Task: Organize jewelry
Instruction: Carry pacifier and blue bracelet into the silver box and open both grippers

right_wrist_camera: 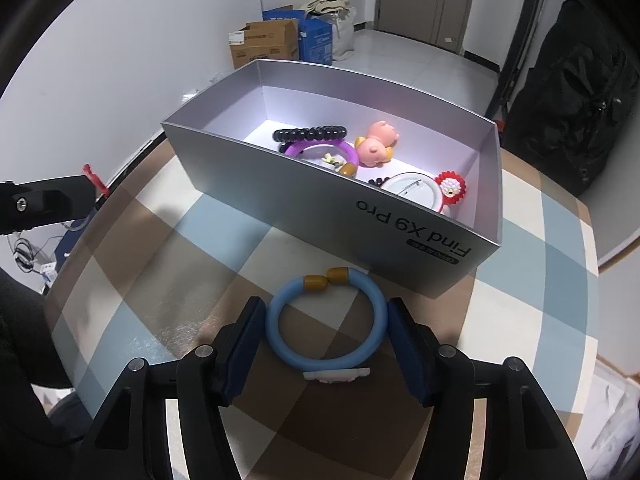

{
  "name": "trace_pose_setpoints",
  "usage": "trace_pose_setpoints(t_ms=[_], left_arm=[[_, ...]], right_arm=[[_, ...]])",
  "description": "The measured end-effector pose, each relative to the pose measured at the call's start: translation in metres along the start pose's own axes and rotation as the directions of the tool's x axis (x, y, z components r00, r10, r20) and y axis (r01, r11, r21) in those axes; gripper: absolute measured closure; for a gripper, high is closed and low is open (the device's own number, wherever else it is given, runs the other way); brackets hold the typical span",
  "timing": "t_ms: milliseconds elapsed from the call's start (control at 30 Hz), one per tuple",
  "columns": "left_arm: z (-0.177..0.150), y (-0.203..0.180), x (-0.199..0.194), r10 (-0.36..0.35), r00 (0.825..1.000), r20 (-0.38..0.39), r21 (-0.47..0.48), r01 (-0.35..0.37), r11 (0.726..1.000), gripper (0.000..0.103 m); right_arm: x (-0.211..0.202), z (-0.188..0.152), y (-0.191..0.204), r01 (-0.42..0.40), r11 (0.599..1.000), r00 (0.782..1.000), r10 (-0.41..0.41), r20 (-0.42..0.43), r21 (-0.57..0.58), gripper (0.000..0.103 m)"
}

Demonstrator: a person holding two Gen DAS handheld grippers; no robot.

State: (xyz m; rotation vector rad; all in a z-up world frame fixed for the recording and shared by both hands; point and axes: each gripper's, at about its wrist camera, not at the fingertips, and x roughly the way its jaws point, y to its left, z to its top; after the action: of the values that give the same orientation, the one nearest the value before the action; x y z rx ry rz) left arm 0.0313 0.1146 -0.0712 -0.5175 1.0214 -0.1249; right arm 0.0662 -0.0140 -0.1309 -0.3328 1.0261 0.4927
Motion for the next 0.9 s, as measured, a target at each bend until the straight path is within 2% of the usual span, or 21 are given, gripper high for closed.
trace_pose_setpoints(t_ms=[300,567,767,900], left_arm=[[-0.001,-0.005,0.001,0.02,1.0,0.005,0.014,-0.02,1.0,0.089],[0.002,-0.014,0.001,0.026,0.999,0.039,0.045,-0.028,0.999,0.089],[0.013,-0.026,-0.002,0.005,0.995,0.095,0.06,-0.01,0.998,0.089],[0.023,-0.035,-0.001,0.009,0.992,0.122,0.084,-0.019,0.996,0.089]], right_arm=[[-0.028,0.001,0.008,-0.116,0.993,0.991,0.115,0.07,0.012,0.042],[-0.056,0.007,-0.004,-0.183,0.981,0.973,0.172,0.151,0.058,0.042],[-0.08,0.016,-0.011,-0.217,0.973,0.953,0.193,0.234,0.081,0.042],[-0.088,0.025,-0.014,-0.192,0.977,0.948,0.161,0.273,0.09,0.042]])
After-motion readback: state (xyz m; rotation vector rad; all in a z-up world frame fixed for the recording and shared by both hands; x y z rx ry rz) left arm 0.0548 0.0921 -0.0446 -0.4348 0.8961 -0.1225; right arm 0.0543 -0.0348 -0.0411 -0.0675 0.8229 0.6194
